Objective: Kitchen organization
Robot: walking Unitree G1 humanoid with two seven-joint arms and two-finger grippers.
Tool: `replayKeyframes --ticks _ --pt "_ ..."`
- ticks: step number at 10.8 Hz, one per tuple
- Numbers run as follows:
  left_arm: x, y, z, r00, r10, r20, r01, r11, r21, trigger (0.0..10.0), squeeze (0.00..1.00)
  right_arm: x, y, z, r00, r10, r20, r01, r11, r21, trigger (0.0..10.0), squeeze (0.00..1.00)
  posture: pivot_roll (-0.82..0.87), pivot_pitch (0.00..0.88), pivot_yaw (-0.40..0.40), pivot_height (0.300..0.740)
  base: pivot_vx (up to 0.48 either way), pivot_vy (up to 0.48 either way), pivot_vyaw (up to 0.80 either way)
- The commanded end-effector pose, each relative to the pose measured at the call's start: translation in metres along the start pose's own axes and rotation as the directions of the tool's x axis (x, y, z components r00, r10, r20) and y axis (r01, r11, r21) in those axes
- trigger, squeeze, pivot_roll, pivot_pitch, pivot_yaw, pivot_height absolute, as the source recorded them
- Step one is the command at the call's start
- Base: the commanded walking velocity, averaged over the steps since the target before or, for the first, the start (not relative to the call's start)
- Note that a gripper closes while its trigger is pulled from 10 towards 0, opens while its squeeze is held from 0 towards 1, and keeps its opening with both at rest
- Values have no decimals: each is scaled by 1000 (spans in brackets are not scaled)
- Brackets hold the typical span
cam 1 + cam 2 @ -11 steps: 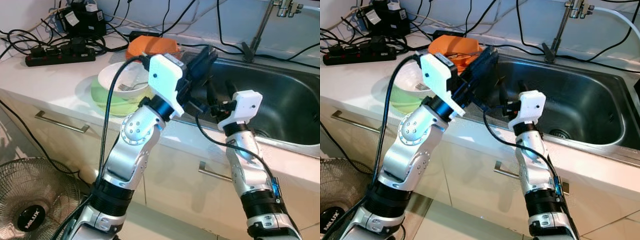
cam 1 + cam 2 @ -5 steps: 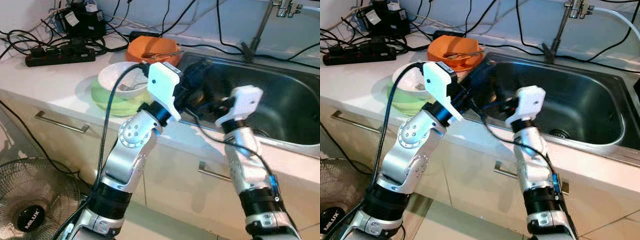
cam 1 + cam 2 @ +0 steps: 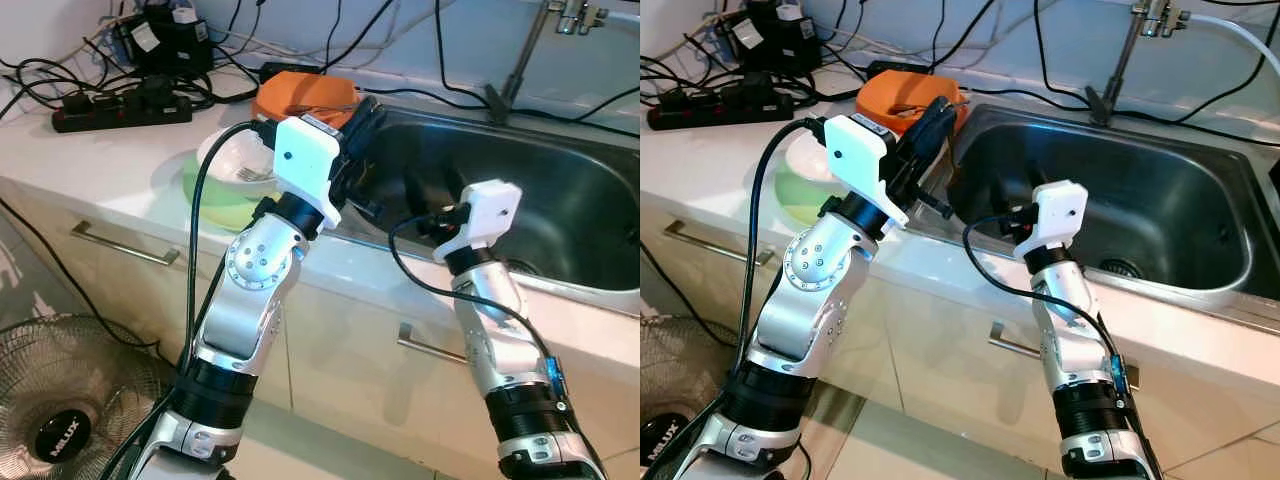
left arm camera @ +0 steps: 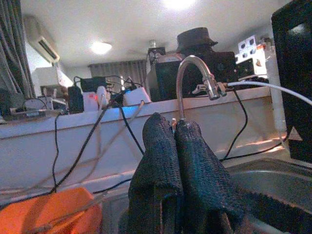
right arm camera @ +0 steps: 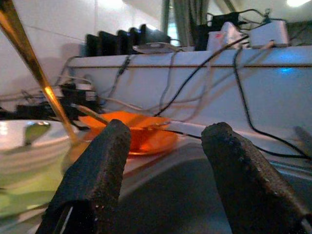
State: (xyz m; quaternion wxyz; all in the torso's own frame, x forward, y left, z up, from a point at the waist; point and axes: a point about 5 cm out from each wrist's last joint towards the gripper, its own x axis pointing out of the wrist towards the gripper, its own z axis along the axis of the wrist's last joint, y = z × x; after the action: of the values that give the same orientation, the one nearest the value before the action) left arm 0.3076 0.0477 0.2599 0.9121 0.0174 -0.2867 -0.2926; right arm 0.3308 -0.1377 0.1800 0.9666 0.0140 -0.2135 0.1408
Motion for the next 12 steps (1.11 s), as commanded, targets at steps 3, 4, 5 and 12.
replayKeyframes --ticks 3,4,5,12 --pt "6 -1 5 999 -2 39 1 1000 17 10000 0 -6 14 3 990 141 -6 -140 988 69 10000 0 194 56 4 740 0 0 0" --pt "6 -2 5 999 -3 43 2 1000 14 10000 0 -6 18 4 985 170 -3 -169 982 87 10000 0 195 56 3 740 0 0 0" --pt "6 -2 5 999 -9 46 9 1000 5 10000 0 -6 18 5 984 177 -2 -176 980 91 10000 0 194 56 4 740 0 0 0" --pt "3 -24 -1 985 -171 6 171 982 -83 10000 0 -4 29 10 978 209 14 -209 970 124 10000 0 196 55 3 740 0 0 0"
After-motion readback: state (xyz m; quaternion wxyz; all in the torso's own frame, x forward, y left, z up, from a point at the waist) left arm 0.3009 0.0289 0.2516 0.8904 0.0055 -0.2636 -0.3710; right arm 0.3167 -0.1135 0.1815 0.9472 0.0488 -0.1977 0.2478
